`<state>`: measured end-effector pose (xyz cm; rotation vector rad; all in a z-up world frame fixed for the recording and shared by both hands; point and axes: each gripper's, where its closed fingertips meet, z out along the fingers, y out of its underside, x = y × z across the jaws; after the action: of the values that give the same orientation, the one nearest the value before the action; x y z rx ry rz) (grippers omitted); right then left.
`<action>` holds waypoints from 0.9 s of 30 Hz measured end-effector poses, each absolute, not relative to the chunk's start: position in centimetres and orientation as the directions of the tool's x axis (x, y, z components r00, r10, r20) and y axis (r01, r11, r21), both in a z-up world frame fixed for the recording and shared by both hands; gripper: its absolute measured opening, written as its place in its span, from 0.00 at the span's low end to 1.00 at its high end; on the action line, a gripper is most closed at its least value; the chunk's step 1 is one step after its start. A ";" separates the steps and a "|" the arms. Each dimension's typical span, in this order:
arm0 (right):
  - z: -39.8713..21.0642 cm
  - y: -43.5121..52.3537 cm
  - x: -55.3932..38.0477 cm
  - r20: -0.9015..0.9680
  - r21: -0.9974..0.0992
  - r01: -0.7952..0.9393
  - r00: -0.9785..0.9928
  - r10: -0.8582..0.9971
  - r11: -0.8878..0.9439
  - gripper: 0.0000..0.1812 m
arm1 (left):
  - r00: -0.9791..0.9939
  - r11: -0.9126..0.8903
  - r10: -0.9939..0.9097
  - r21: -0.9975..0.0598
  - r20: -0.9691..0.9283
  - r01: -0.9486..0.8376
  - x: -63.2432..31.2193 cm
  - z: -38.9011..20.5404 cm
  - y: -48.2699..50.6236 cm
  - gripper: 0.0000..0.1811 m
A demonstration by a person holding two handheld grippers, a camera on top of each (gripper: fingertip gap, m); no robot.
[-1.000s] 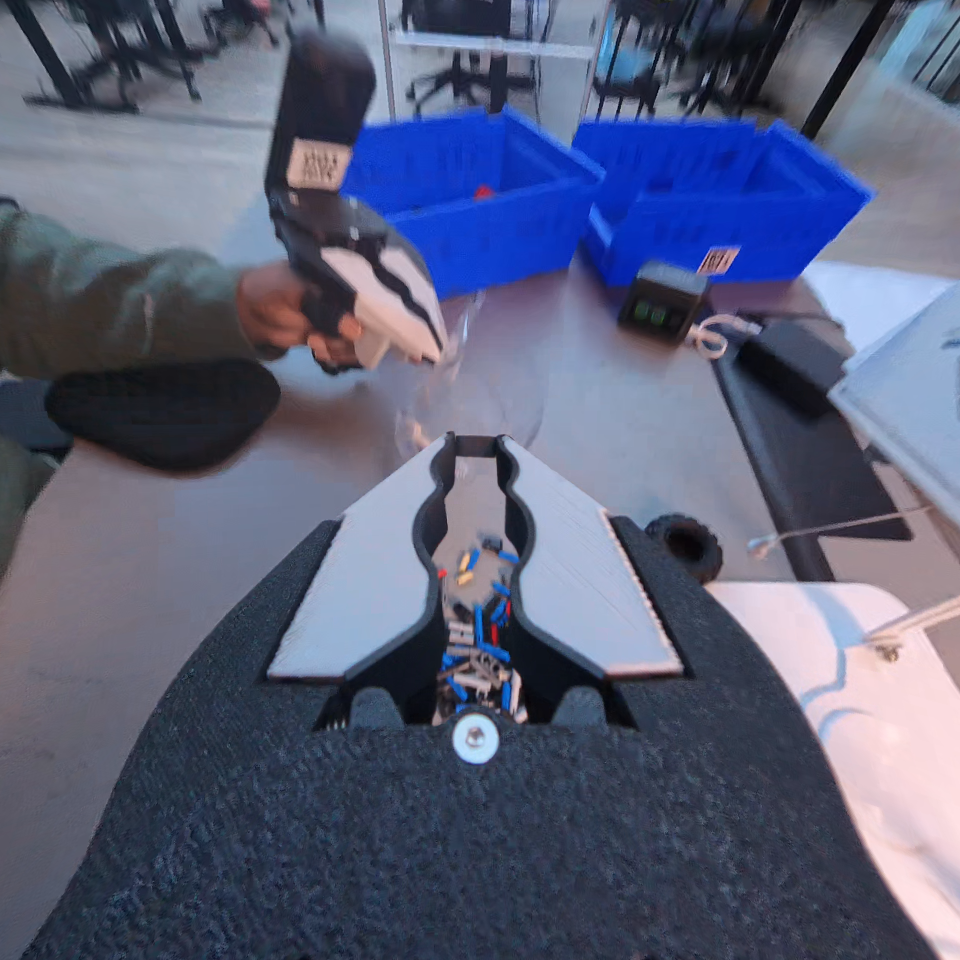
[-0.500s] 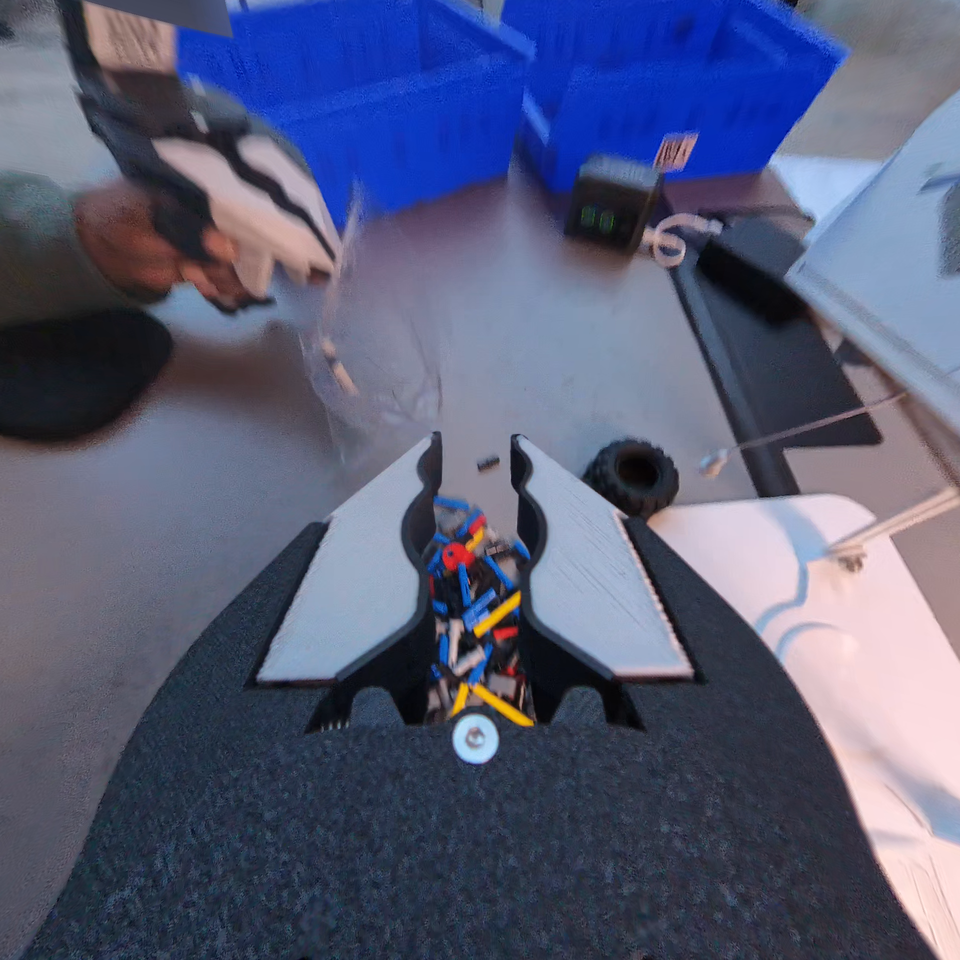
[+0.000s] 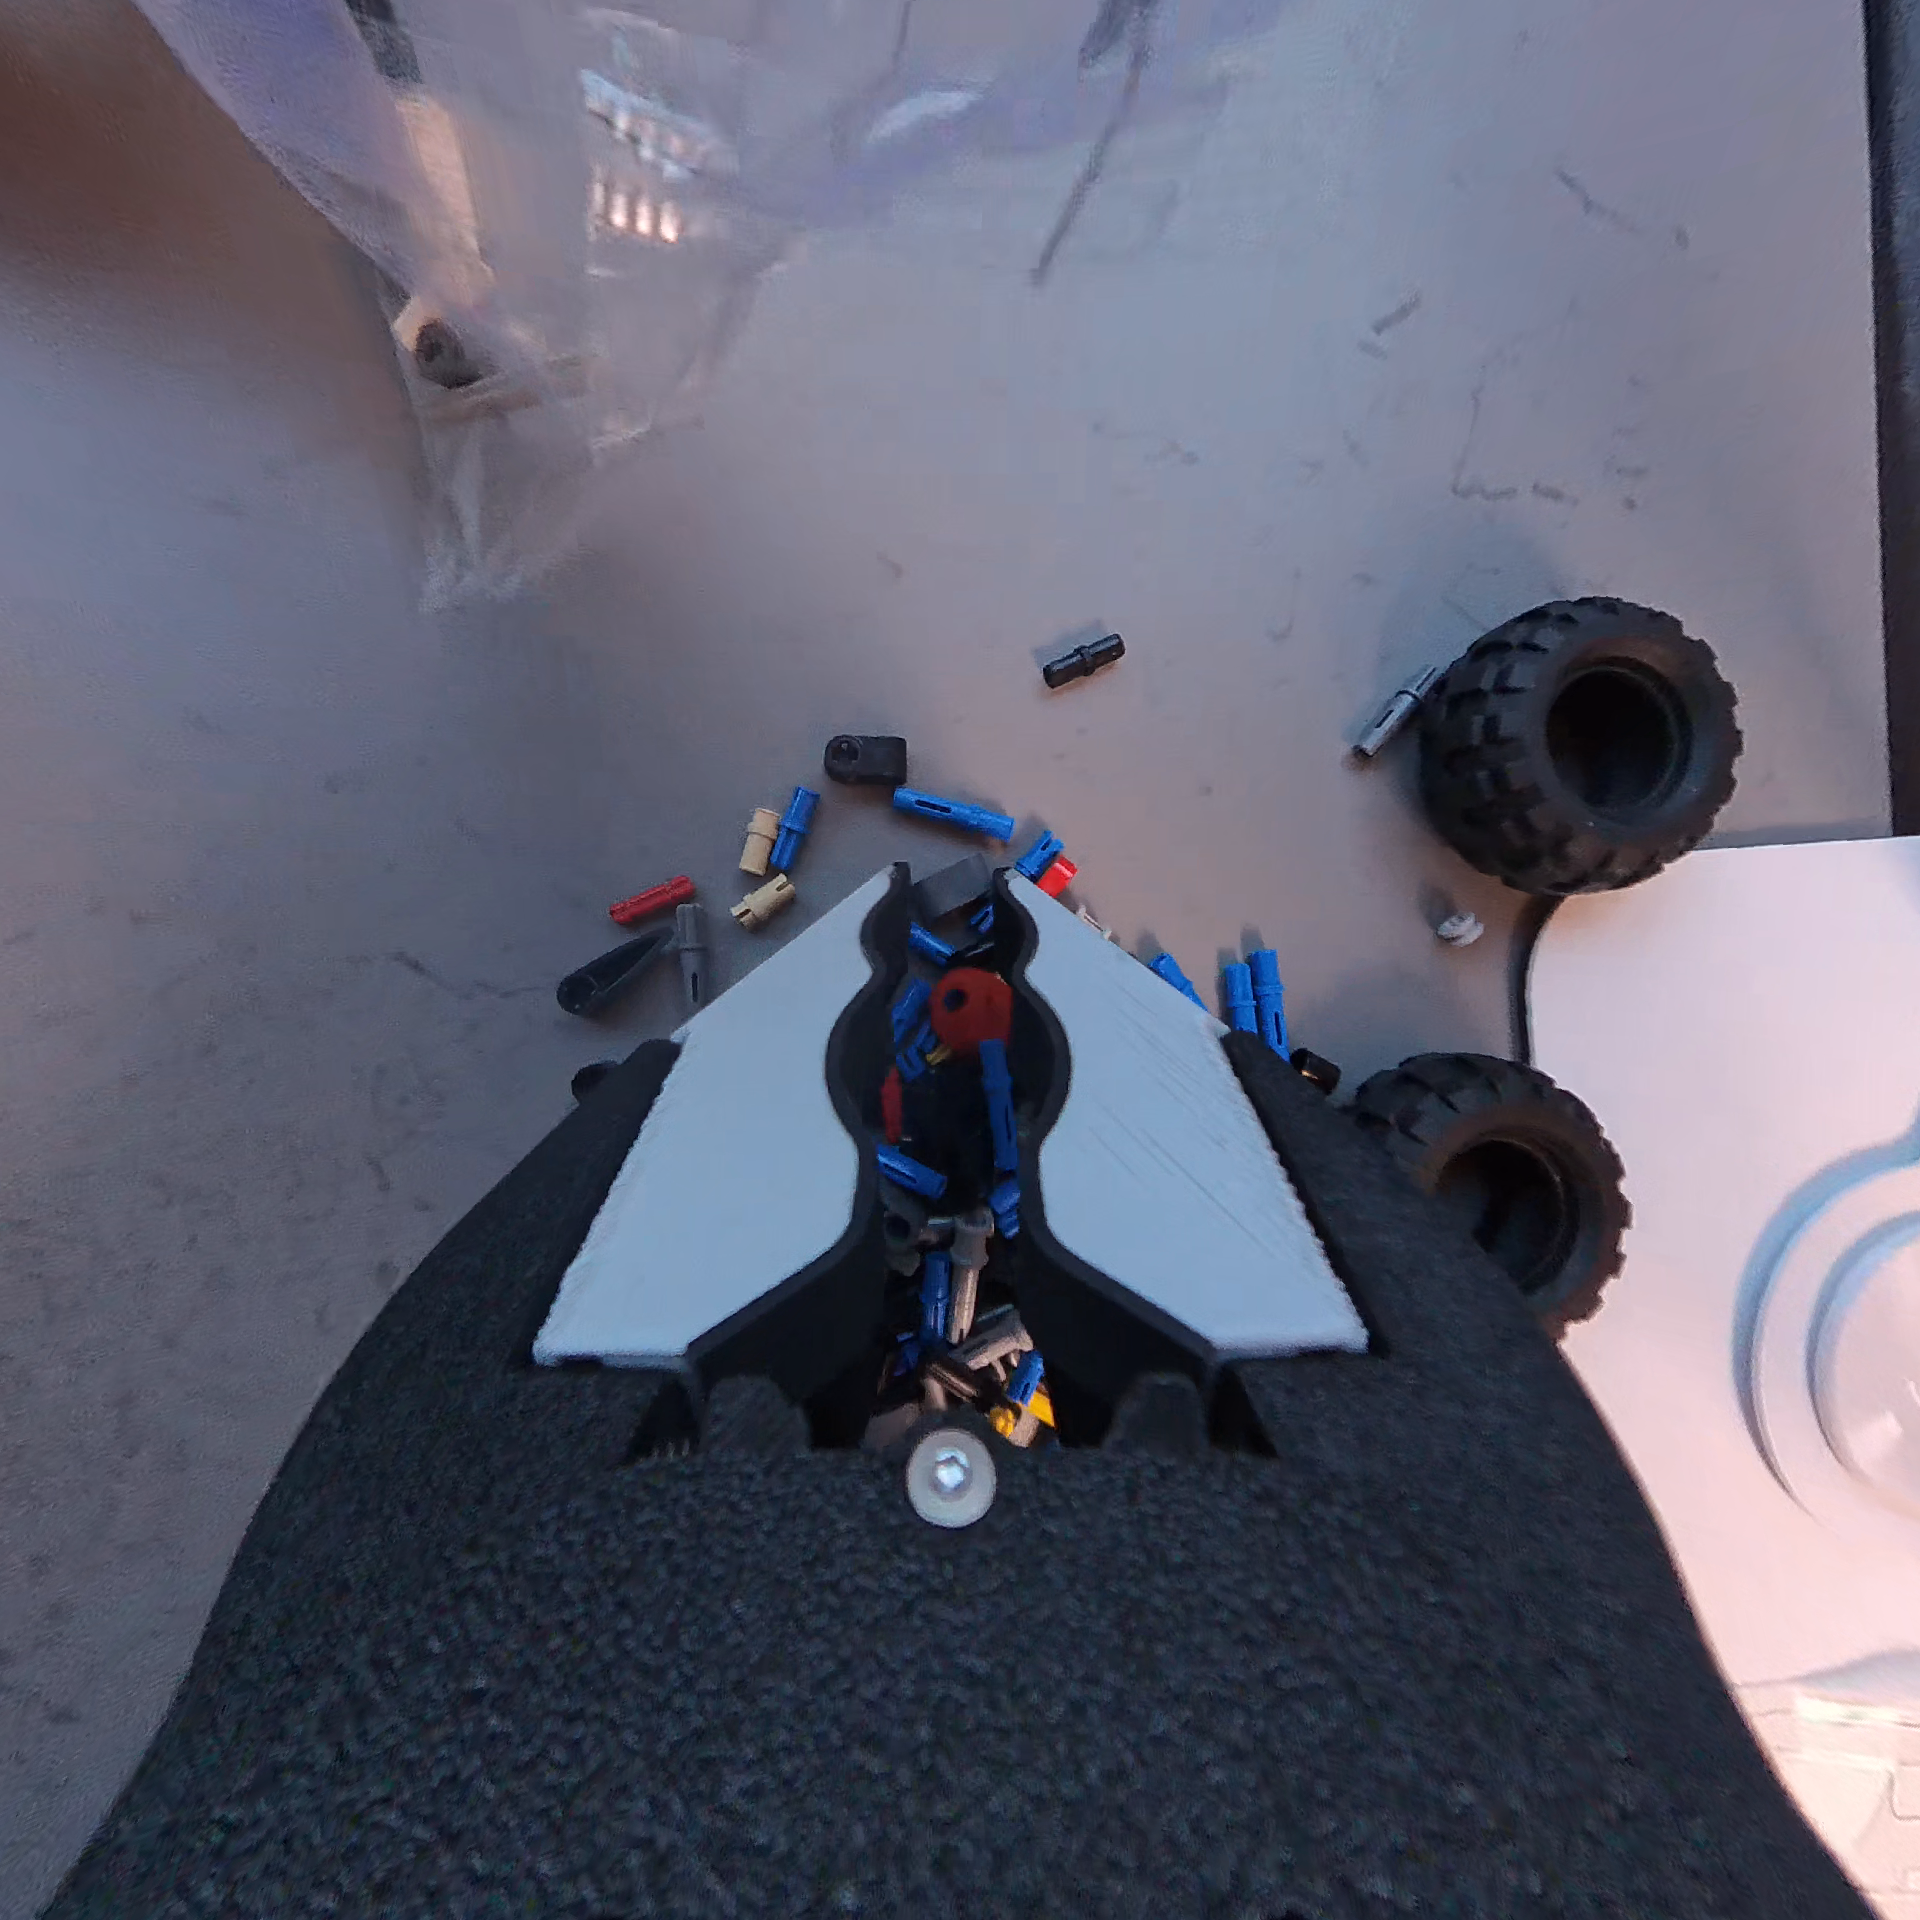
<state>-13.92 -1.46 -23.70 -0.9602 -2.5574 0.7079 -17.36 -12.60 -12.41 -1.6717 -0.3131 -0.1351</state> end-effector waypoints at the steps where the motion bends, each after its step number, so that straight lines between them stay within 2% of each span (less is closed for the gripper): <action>1: -23.7 -1.4 -14.0 0.128 -0.547 0.521 -0.721 0.681 0.655 0.08 | 0.955 -0.096 0.125 -0.955 0.269 0.281 -17.3 -12.4 -12.6 0.00; 6: -23.7 -1.6 -13.8 0.187 -0.528 0.485 -0.734 0.653 0.697 0.08 | 0.955 -0.095 0.124 -0.955 0.268 0.280 -17.3 -12.3 -12.6 0.00; 8: -23.3 -1.7 -13.4 0.192 -0.552 0.463 -0.739 0.646 0.693 0.07 | 0.956 -0.095 0.121 -0.955 0.268 0.280 -17.2 -12.3 -12.6 0.00; 12: -19.2 -1.4 -12.2 0.164 -0.682 0.408 -0.724 0.670 0.607 0.07 | 0.958 -0.100 0.094 -0.955 0.269 0.278 -16.7 -12.3 -12.4 0.00; 16: -11.8 -1.1 -10.7 0.119 -0.843 0.301 -0.705 0.700 0.447 0.07 | 0.962 -0.122 0.035 -0.954 0.272 0.274 -15.4 -12.5 -11.7 0.00; 19: -7.1 -2.1 -9.9 0.088 -0.919 0.214 -0.708 0.700 0.332 0.07 | 0.964 -0.136 -0.010 -0.956 0.266 0.262 -14.2 -12.5 -11.2 0.00; 24: -8.6 -4.9 -10.2 0.129 -0.897 0.203 -0.730 0.671 0.393 0.08 | 0.961 -0.127 -0.069 -0.958 0.267 0.257 -12.3 -12.0 -10.5 0.00; 27: -8.4 -5.4 -10.3 0.098 -0.918 0.192 -0.737 0.669 0.346 0.14 | 0.960 -0.118 -0.072 -0.958 0.272 0.262 -12.1 -11.8 -10.5 0.00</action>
<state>-10.27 -5.35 -8.36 -0.7511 -2.1526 1.3751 -12.06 -10.50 -11.81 -1.6670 -0.1458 -0.2860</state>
